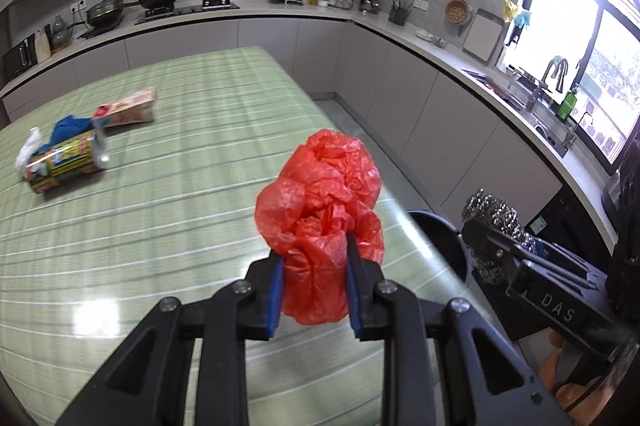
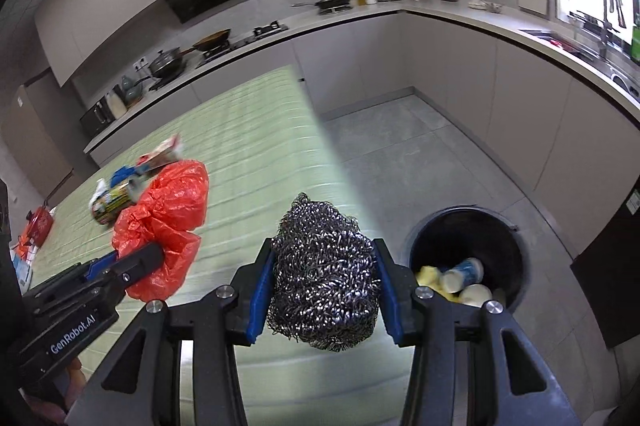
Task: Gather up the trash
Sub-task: 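Lift the red bag and steel wool and carry both over the bucket, then open both tools to drop the bag and steel wool into the bucket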
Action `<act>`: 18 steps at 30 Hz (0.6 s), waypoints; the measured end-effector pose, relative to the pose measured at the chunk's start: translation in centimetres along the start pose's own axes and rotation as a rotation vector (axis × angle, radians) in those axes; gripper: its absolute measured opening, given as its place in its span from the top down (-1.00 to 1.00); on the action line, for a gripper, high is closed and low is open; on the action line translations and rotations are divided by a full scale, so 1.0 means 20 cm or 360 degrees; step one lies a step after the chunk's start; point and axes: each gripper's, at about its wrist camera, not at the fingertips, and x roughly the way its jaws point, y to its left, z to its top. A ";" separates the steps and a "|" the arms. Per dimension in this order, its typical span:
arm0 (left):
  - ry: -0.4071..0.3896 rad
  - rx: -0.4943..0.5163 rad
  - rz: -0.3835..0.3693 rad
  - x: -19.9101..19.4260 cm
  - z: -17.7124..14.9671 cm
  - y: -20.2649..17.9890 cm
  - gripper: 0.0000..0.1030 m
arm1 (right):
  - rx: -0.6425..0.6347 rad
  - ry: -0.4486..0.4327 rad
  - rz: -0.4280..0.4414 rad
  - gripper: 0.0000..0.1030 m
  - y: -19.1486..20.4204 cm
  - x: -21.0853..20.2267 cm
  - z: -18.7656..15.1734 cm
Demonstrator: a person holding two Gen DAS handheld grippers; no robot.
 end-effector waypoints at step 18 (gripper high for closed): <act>0.0235 -0.0085 -0.0002 0.70 -0.02 -0.86 0.47 | 0.0069 0.0235 0.0004 0.05 -1.12 0.33 0.07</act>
